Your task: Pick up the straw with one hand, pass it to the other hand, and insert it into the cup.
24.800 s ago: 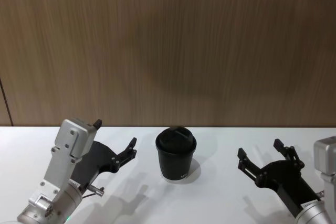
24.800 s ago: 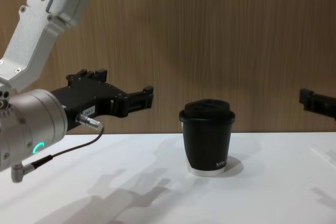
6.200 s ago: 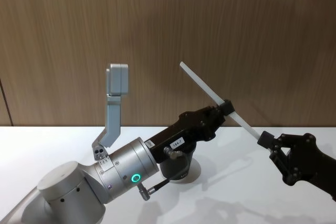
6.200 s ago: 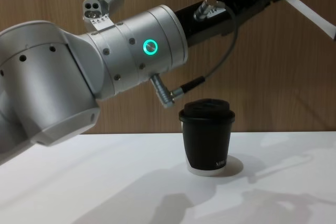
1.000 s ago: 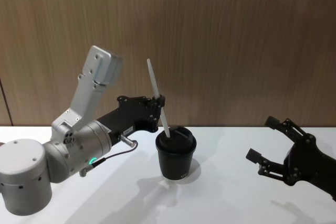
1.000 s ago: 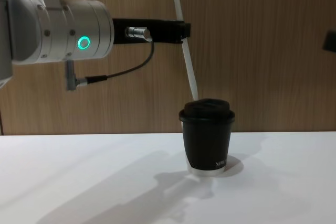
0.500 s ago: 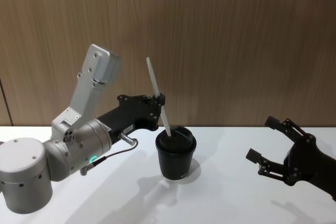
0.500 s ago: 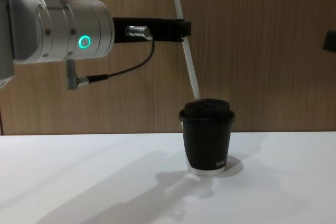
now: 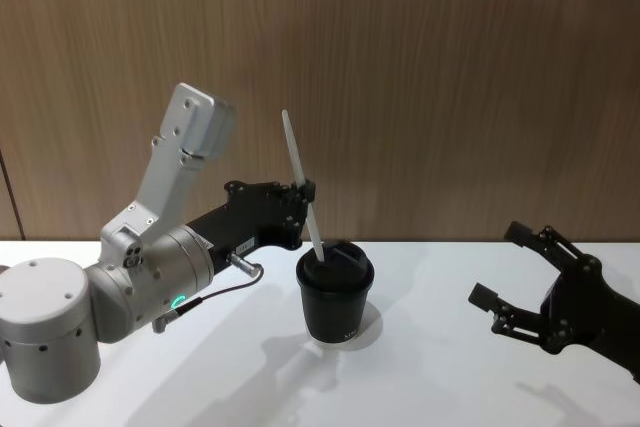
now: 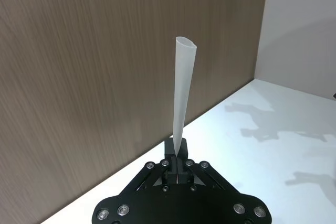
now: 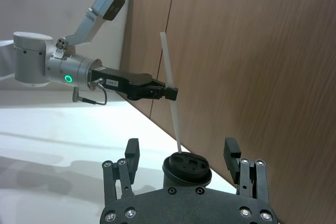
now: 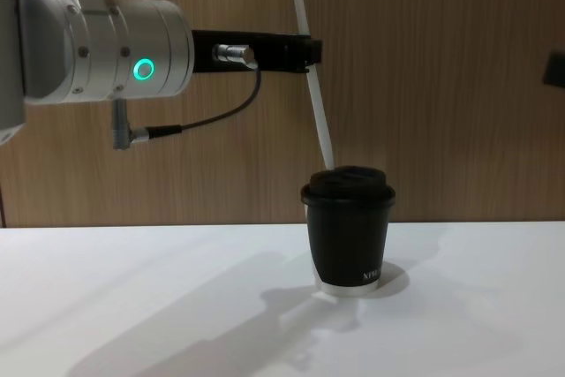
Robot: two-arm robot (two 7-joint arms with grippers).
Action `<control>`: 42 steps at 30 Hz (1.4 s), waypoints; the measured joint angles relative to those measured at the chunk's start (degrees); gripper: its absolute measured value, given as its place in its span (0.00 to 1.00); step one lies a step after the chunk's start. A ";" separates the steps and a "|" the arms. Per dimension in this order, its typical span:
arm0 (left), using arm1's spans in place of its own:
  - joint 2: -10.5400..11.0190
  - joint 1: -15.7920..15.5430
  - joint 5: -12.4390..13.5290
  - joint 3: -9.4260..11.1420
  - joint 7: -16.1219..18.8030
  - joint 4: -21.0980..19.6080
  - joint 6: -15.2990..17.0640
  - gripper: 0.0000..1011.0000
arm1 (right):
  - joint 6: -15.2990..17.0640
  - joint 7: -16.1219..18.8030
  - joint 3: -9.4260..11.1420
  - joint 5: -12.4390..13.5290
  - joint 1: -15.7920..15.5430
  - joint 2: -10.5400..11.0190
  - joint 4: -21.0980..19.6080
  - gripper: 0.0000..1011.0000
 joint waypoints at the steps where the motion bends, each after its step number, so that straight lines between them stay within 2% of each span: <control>1: -0.01 -0.02 0.14 0.00 -0.01 0.00 0.20 0.01 | 0.00 0.00 0.00 0.00 0.00 0.00 0.00 0.99; 21: -0.35 0.03 0.88 0.01 -1.45 0.01 1.34 0.01 | 0.00 0.00 0.00 0.00 0.00 0.00 0.00 0.99; 42: -1.15 0.69 2.75 -0.13 -0.62 -0.48 1.90 0.01 | 0.00 0.00 0.00 0.00 0.00 0.00 0.00 0.99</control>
